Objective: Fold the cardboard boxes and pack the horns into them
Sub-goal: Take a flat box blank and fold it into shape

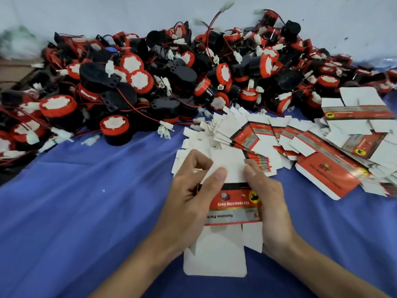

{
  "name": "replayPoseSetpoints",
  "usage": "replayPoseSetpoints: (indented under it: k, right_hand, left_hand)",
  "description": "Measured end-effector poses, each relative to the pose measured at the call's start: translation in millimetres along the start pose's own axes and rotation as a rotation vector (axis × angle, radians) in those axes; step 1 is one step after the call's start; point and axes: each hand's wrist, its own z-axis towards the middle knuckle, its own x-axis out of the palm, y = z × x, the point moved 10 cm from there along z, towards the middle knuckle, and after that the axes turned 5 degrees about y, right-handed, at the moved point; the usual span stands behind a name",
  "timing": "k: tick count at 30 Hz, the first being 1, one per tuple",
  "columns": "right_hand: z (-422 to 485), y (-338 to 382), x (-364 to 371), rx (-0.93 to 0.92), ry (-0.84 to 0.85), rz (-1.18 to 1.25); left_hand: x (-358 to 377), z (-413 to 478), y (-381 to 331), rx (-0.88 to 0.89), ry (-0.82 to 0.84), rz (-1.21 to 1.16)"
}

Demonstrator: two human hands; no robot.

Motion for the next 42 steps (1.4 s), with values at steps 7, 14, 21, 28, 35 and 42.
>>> replayPoseSetpoints:
  k: [7, 14, 21, 28, 35, 42]
  right_hand:
    - [4.4, 8.8, 0.2, -0.108, 0.012, -0.131]
    - [-1.8, 5.6, 13.7, -0.132, 0.140, -0.135]
    - [-2.2, 4.7, 5.6, -0.139, 0.004, -0.246]
    - [2.9, 3.3, 10.2, -0.105, 0.056, -0.205]
    - [1.5, 14.9, 8.0, -0.230, 0.016, -0.289]
    - [13.0, 20.1, -4.8, -0.191, -0.032, -0.098]
  left_hand:
    - [-19.8, -3.2, 3.0, 0.034, -0.167, -0.043]
    - [-35.9, -5.0, 13.5, -0.007, -0.320, -0.105]
    - [-31.0, -6.9, 15.3, -0.055, -0.324, -0.036]
    - [-22.1, -7.7, 11.2, -0.027, -0.263, 0.004]
    - [-14.7, 1.1, 11.9, -0.054, -0.059, 0.128]
    - [-7.2, 4.0, 27.9, -0.234, 0.286, 0.263]
